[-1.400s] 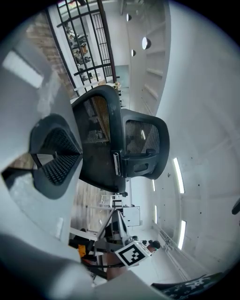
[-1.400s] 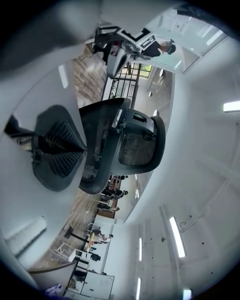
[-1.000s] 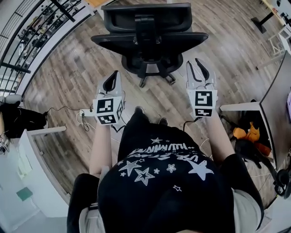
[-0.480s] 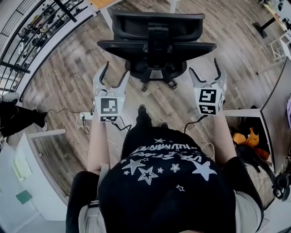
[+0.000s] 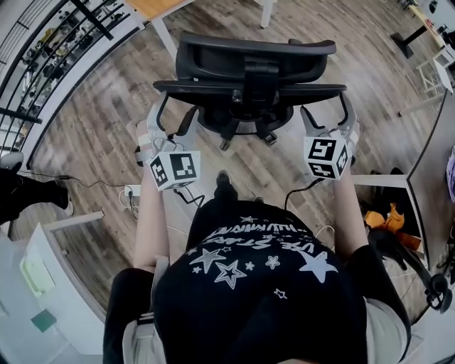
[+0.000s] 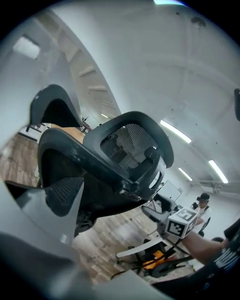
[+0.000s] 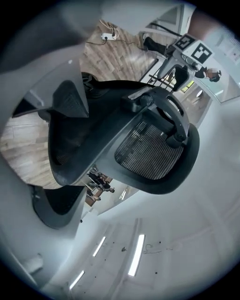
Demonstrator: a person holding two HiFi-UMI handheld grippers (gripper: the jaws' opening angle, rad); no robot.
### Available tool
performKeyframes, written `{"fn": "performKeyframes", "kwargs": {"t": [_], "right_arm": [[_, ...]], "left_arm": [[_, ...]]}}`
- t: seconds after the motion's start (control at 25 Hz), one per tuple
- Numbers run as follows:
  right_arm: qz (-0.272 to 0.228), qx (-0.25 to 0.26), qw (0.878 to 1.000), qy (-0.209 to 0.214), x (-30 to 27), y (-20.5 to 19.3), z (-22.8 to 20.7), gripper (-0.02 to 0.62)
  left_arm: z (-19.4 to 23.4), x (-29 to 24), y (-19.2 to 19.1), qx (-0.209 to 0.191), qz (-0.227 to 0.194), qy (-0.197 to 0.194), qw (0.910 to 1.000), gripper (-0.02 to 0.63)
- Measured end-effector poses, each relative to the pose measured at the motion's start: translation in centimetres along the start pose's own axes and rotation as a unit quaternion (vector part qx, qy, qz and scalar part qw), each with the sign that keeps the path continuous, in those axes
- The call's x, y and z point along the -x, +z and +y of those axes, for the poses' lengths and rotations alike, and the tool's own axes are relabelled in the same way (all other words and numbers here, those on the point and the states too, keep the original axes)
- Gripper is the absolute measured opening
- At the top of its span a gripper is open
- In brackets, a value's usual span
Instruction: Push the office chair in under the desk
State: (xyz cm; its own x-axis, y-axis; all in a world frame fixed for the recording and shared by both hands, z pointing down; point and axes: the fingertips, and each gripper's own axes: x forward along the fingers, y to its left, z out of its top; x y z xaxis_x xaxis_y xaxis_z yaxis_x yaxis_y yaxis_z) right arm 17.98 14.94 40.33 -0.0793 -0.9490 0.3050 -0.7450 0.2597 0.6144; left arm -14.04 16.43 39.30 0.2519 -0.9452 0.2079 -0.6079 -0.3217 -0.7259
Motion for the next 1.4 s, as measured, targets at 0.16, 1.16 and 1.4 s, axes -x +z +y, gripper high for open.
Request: {"fn": "performKeyframes", "kwargs": {"t": [0.16, 1.16, 1.4], "right_arm": [[0.013, 0.020, 1.000, -0.011, -1.7, 0.1, -0.2, 0.459], [0.110, 0.155, 0.982, -0.020, -6.7, -0.2, -2.2, 0.310], [0.129, 0.151, 0.980, -0.018, -9.5, -0.1, -3.0, 0.310]], "left_arm": [[0.4, -2.0, -0.8, -0.047, 0.018, 0.006, 0.9987, 0.339], [1.8, -8.8, -2.5, -0.133, 0.014, 0.013, 0.9909, 0.337], [2.4, -11.8, -2.5, -0.139, 0.006, 0.008, 0.9902, 0.334]]}}
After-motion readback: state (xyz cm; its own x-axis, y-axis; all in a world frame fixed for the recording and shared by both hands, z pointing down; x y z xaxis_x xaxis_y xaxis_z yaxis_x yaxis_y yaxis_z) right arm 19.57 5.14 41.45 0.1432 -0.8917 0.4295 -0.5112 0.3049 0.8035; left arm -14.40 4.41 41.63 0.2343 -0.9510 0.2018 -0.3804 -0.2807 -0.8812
